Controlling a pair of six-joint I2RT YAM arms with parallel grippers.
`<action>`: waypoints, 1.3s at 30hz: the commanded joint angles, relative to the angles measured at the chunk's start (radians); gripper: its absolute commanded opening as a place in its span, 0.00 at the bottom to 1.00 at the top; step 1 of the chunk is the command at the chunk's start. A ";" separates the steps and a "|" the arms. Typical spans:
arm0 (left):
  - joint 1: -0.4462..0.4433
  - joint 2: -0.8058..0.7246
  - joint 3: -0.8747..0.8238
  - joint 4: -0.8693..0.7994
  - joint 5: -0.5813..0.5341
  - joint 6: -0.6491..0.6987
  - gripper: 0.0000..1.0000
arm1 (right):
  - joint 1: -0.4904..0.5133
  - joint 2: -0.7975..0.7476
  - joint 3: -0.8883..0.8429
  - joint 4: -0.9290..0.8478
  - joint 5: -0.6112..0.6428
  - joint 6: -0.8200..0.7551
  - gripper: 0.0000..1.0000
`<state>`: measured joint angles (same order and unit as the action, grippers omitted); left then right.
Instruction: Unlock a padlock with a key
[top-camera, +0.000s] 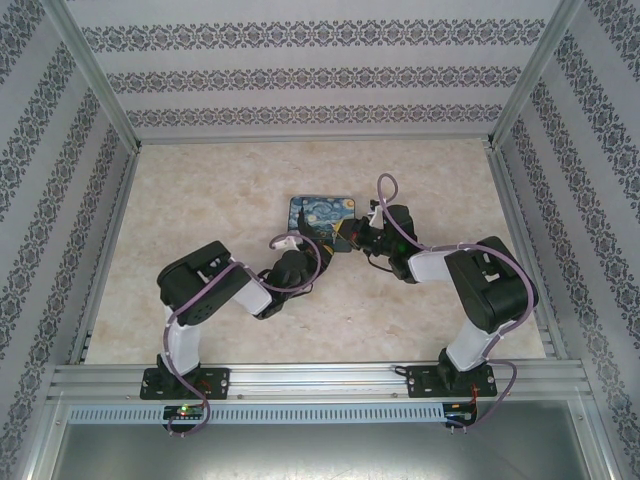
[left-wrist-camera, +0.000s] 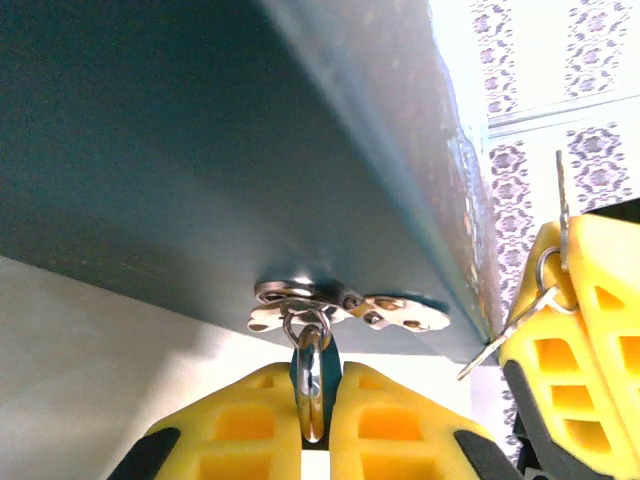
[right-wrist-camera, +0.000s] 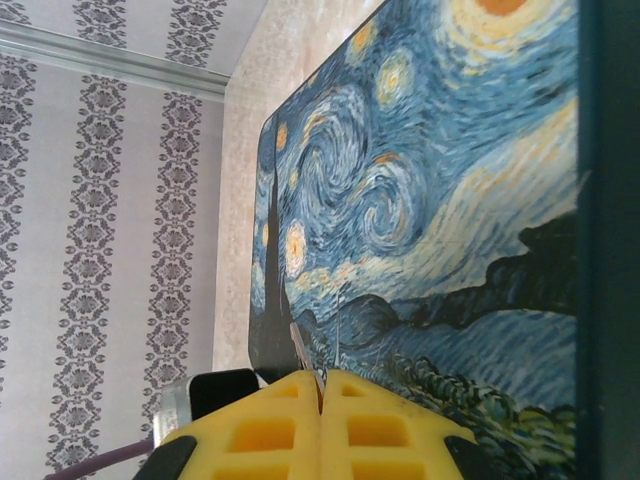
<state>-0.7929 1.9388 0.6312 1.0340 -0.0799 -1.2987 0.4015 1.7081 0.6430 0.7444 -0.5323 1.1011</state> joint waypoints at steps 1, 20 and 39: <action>-0.032 -0.070 -0.020 -0.049 0.080 0.046 0.00 | 0.022 -0.012 0.005 -0.108 0.005 -0.017 0.00; -0.031 -0.006 -0.100 0.116 0.096 -0.017 0.00 | 0.011 -0.363 -0.195 -0.168 -0.005 -0.080 0.00; -0.014 0.050 -0.053 0.209 0.249 -0.132 0.00 | 0.103 -0.487 -0.465 -0.133 0.080 0.004 0.00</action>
<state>-0.8078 1.9598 0.5598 1.1679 0.1051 -1.3857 0.4957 1.2243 0.1913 0.5724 -0.4828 1.0912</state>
